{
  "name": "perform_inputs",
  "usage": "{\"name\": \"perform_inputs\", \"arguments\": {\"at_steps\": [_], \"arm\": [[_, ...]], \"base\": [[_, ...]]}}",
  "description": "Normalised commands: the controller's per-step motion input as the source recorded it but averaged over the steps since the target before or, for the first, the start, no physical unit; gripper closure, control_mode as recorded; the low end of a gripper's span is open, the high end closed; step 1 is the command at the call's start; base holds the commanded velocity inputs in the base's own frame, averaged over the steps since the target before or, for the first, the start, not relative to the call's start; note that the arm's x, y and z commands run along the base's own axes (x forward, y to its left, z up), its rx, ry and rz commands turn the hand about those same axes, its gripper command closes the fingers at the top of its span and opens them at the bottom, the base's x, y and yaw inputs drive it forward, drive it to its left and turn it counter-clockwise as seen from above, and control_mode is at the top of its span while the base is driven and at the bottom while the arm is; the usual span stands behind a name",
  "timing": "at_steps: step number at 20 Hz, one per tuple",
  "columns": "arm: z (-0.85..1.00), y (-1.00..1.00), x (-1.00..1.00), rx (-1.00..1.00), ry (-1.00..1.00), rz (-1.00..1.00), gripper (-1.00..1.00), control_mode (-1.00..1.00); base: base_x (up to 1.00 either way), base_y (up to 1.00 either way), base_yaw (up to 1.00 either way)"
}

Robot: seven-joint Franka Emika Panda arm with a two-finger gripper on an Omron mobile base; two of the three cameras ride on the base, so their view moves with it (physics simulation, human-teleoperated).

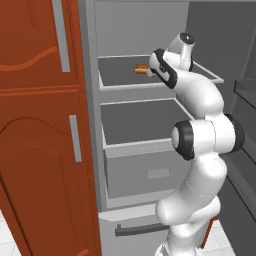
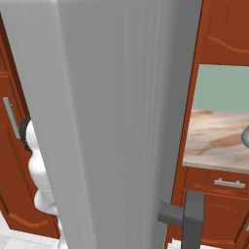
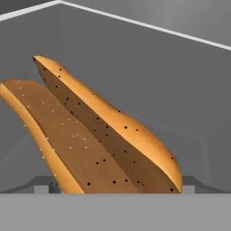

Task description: Move the hotdog bun and peach from the top shelf to the second highest shelf to make space. Then, place the pitcher from the counter on the cleared top shelf.

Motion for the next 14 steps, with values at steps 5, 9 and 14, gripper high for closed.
{"name": "perform_inputs", "arguments": {"at_steps": [5,9,14], "arm": [[-0.18,0.00,-0.06,0.00,-0.11,0.00,1.00,-1.00],[-0.10,0.00,-0.30,0.02,-0.13,0.00,1.00,-1.00],[0.00,0.11,-0.84,0.00,-0.05,0.00,1.00,-1.00]], "base": [[0.00,0.00,0.00],[0.00,0.00,0.00],[0.00,0.00,0.00]]}}
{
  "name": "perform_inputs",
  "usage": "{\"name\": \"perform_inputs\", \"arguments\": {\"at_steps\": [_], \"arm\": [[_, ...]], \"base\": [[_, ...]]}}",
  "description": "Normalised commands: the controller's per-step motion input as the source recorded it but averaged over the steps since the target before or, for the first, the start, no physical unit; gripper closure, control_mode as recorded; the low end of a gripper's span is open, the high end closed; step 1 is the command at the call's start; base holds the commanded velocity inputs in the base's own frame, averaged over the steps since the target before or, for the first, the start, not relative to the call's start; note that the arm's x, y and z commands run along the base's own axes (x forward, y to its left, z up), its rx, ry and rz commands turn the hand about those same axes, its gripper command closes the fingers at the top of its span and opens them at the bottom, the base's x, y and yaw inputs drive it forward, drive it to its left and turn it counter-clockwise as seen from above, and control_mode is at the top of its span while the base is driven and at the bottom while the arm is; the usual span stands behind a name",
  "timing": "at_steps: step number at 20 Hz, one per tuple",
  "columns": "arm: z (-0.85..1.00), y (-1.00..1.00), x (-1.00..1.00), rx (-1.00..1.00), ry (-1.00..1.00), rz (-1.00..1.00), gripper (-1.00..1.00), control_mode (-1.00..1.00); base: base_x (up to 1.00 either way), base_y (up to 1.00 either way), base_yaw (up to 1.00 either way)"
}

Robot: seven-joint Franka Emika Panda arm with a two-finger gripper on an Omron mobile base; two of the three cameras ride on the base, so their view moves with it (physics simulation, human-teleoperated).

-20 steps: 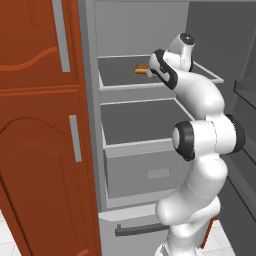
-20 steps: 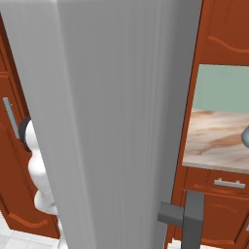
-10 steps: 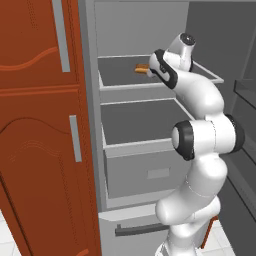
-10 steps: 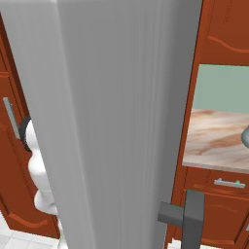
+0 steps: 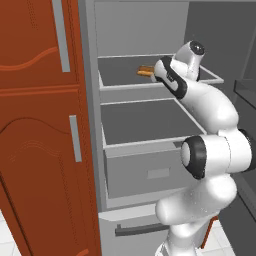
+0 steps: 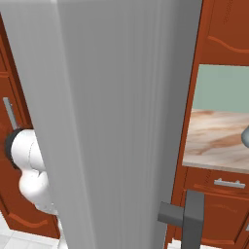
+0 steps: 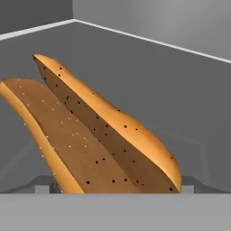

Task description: Move the hotdog bun and peach from the top shelf to the second highest shelf to make space. Then, place the pitcher from the counter on the cleared top shelf.

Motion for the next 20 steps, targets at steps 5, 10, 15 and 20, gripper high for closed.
{"name": "perform_inputs", "arguments": {"at_steps": [5,10,15,20], "arm": [[0.04,0.32,-1.00,-0.02,0.00,0.00,1.00,-1.00],[0.27,0.23,-0.98,0.00,0.01,0.00,1.00,-1.00],[0.26,0.11,-1.00,0.00,0.05,0.00,1.00,-1.00],[0.04,0.10,-1.00,0.00,0.13,0.00,1.00,-1.00]], "base": [[0.00,0.00,0.00],[0.00,0.00,0.00],[0.00,0.00,0.00],[0.00,0.00,0.00]]}}
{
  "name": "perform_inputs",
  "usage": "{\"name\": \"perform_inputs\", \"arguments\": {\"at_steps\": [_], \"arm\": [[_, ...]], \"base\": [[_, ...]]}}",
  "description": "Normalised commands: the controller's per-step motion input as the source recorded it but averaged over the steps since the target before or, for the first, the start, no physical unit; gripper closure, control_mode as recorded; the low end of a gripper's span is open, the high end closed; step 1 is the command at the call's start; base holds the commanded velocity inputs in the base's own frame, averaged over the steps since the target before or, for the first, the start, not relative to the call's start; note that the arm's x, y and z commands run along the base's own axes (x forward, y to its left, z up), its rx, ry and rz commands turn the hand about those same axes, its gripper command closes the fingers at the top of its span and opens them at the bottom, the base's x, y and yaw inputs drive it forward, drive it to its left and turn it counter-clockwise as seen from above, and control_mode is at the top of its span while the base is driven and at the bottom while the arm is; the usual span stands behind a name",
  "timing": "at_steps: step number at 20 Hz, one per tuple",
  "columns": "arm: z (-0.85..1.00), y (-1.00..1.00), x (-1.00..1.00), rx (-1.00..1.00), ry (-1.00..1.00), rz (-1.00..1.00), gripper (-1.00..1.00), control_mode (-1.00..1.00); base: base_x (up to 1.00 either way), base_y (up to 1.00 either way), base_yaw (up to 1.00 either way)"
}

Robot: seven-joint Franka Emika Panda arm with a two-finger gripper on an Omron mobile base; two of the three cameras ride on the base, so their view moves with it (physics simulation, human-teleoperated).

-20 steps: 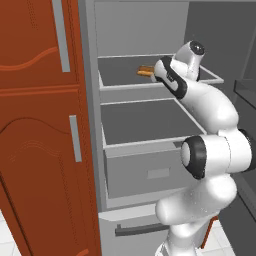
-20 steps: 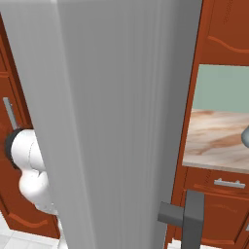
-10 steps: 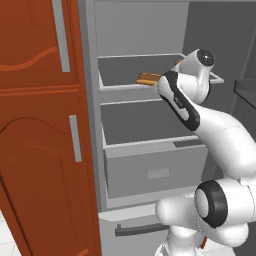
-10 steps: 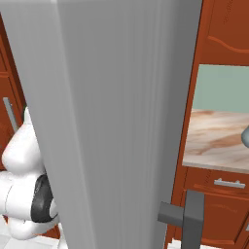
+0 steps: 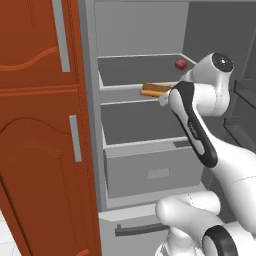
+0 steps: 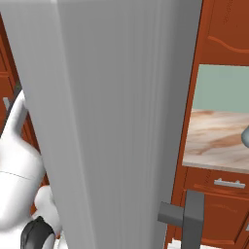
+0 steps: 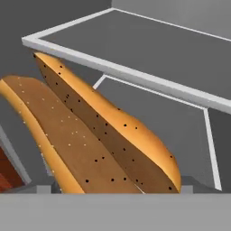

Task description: Move the hotdog bun and peach from the top shelf to the second highest shelf to make space. Then, place the pitcher from the counter on the cleared top shelf.

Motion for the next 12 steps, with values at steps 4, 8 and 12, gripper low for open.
{"name": "perform_inputs", "arguments": {"at_steps": [4,8,12], "arm": [[-0.03,0.10,-0.96,0.00,0.20,0.00,1.00,-1.00],[-0.48,0.13,-0.68,0.00,0.16,0.00,1.00,-1.00],[-0.72,0.05,-0.37,0.00,0.05,0.00,1.00,-1.00]], "base": [[0.00,0.00,0.00],[0.00,0.00,0.00],[0.00,0.00,0.00]]}}
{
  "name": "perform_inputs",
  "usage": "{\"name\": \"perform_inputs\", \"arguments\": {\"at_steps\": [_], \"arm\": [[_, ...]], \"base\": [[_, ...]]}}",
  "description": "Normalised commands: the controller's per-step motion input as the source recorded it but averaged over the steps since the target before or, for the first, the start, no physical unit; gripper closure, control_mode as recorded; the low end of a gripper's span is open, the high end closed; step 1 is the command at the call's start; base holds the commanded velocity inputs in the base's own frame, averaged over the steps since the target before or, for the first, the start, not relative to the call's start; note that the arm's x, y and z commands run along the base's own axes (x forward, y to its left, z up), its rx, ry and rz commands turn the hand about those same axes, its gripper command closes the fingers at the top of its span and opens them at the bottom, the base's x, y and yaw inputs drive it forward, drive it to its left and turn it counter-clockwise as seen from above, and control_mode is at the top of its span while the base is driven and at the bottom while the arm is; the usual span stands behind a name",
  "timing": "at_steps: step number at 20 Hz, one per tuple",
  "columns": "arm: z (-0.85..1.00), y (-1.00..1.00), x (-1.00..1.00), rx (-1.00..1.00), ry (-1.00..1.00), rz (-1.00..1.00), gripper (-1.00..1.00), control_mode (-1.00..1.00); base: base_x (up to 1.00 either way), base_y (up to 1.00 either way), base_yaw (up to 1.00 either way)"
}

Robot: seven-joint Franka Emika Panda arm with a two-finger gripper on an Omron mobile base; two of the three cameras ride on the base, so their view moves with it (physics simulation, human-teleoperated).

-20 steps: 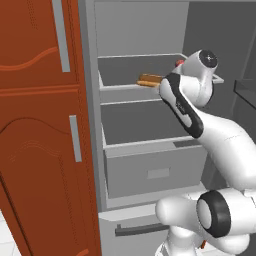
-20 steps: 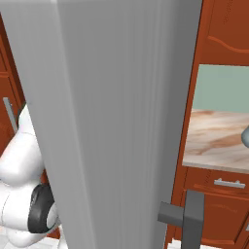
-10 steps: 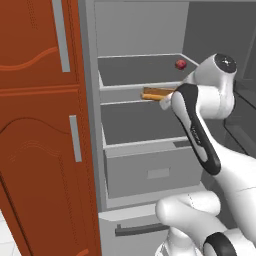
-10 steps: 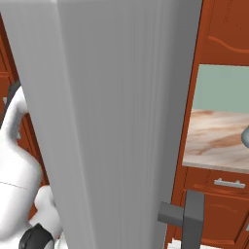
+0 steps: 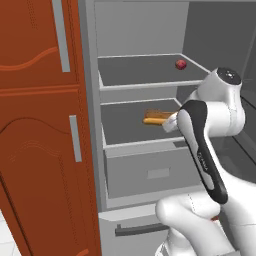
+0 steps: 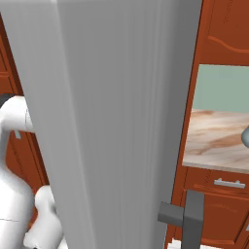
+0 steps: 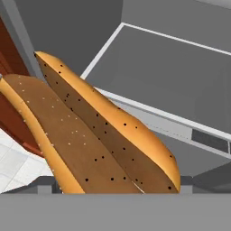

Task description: Move the hotdog bun and peach from the top shelf to the second highest shelf to make space. Then, place the pitcher from the counter on the cleared top shelf.

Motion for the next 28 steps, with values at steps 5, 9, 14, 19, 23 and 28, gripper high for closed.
{"name": "perform_inputs", "arguments": {"at_steps": [5,9,14,19,23,28], "arm": [[-0.69,0.01,-0.04,0.01,0.00,0.00,1.00,-1.00],[-0.45,0.00,0.11,0.06,0.00,0.00,1.00,-1.00],[-0.13,0.00,0.34,0.07,0.00,-0.01,1.00,-1.00],[0.00,0.00,0.47,0.05,0.05,-0.03,1.00,-1.00],[0.00,0.00,0.59,0.00,0.09,-0.04,1.00,-1.00],[-0.15,0.02,0.60,0.00,0.06,-0.03,1.00,-1.00]], "base": [[0.00,0.00,0.00],[0.00,0.00,0.00],[0.00,0.00,0.00],[0.00,0.00,0.00],[0.00,0.00,0.00],[0.00,0.00,0.00]]}}
